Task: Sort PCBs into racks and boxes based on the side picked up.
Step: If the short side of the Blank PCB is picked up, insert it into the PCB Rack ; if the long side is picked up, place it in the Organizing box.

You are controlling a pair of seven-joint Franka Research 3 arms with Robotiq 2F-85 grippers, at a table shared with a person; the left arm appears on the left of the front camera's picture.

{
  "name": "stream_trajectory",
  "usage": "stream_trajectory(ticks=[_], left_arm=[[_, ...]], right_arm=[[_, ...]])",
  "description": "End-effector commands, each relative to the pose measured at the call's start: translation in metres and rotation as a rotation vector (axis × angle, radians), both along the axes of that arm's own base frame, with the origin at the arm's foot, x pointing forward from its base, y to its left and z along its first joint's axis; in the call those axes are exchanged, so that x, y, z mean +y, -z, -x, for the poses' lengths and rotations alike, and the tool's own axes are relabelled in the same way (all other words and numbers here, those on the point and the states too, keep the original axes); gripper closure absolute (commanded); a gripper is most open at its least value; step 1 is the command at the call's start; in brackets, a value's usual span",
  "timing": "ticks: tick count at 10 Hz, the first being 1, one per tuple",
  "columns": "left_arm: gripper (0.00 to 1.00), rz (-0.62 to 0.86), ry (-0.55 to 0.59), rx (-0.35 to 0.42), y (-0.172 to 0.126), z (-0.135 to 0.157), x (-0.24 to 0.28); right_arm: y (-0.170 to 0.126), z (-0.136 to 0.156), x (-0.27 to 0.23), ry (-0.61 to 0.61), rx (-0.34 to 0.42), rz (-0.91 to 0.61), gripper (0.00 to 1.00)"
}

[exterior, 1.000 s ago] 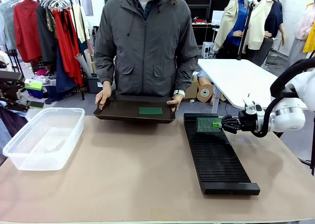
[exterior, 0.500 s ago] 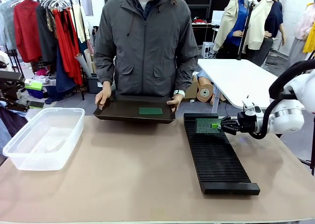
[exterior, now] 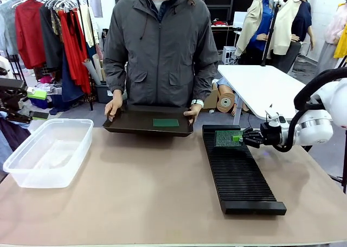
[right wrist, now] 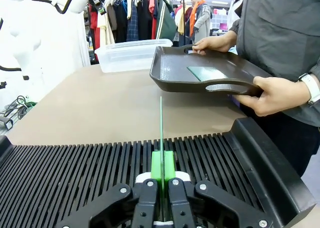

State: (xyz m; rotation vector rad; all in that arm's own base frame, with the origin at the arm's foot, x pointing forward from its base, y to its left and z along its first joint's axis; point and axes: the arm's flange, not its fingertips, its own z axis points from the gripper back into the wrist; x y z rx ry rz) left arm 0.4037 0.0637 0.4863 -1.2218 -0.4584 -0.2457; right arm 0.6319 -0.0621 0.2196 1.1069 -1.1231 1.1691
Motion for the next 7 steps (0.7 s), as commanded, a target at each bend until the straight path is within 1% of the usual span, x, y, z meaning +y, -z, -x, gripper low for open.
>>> stream_trajectory(ticks=[1, 7], left_arm=[[0.00, -0.001, 0.004, 0.004, -0.002, 0.002, 0.000], [0.00, -0.001, 0.004, 0.004, -0.002, 0.002, 0.000]], right_arm=[[-0.003, -0.014, 0.003, -0.017, 0.034, 0.017, 1.00], [0.007, -0.024, -0.003, -0.023, 0.078, 0.007, 1.00]])
